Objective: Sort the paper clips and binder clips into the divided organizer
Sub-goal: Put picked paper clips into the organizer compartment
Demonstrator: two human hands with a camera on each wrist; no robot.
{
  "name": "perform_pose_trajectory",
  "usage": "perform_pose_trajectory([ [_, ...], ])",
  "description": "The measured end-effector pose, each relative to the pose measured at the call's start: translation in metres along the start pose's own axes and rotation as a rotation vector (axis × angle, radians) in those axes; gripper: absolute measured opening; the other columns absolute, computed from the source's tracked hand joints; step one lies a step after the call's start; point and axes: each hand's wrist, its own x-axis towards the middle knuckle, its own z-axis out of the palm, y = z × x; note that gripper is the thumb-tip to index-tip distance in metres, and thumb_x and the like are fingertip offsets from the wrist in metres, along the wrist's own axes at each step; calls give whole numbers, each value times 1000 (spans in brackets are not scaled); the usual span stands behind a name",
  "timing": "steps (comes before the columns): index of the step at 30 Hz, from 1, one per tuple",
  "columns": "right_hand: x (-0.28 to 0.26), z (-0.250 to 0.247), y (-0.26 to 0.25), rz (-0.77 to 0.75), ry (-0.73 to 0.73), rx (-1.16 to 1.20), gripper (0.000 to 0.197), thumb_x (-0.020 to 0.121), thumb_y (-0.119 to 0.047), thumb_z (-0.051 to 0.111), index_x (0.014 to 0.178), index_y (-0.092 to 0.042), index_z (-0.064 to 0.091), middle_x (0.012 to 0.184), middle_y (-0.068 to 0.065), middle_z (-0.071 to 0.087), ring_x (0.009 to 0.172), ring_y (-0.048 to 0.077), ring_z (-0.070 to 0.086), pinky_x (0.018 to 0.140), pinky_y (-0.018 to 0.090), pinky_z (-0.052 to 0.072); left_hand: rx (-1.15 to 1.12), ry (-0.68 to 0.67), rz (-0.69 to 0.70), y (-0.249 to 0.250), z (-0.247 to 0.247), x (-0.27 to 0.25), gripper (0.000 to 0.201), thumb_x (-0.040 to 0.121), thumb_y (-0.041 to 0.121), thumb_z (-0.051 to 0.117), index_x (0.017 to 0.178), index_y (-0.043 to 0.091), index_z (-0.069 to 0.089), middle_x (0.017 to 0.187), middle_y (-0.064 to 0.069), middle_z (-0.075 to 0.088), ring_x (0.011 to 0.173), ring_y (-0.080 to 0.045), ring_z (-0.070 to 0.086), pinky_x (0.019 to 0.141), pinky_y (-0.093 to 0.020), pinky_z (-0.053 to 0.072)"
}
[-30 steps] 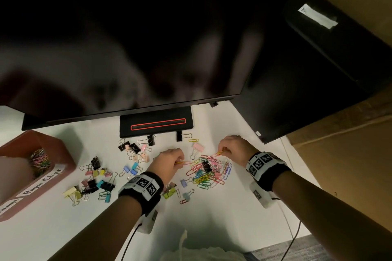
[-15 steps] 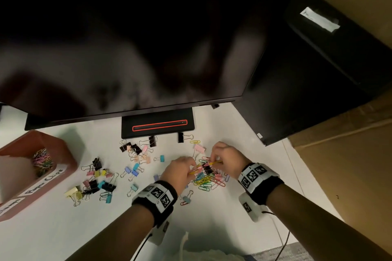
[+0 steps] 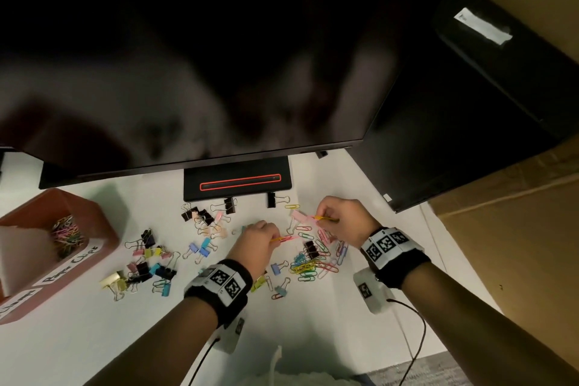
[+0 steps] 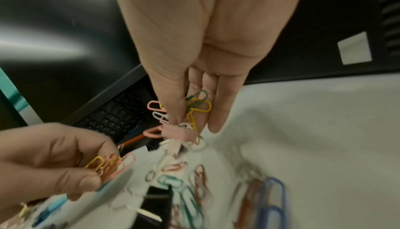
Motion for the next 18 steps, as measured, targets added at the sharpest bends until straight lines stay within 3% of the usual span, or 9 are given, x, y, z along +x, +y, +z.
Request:
perform_pose_trajectory([
  [4,-5,-1,-22,-49,30,48,10,87,-18,62,86,-25,54,85,0,65,77,18,64,73,29,54,-106,108,15,-16,-27,-23,9,89,18,54,95,13,59,87,4,50,80,-14,49,68,-21,37],
  [8,-2,16,-48,-89,27,36,6,87,-15,62,89,-20,58,92,3,64,82,18,62,76,25,51,-163,104,19,-38,-48,-45,4,87,15,57,90,14,60,87,3,53,80,-16,53,69,-24,41],
  [10,1,28,-62,-106,15,50,11,86,-10,62,86,-20,59,86,1,63,78,16,62,74,24,50,-163,112,21,-50,-55,-57,3,87,15,57,87,15,61,87,3,54,80,-13,51,68,-21,39],
  [14,8,50,-91,-104,2,69,18,86,-11,63,82,-27,57,79,-4,63,74,15,64,73,31,55,-180,156,9,-73,-69,-79,7,86,15,59,92,12,62,86,3,52,79,-13,49,67,-18,35],
  [16,11,62,-108,-114,8,60,16,86,-12,64,84,-27,57,80,-5,63,74,13,64,74,33,57,-181,190,3,-86,-78,-90,6,86,15,60,91,11,61,85,4,52,76,-11,48,64,-11,33],
  [18,15,75,-131,-154,10,31,14,85,-15,64,86,-27,58,84,-5,64,76,13,64,77,36,57,-186,249,-16,-99,-92,-101,4,86,15,60,89,12,61,81,5,50,72,-7,46,62,-11,34],
])
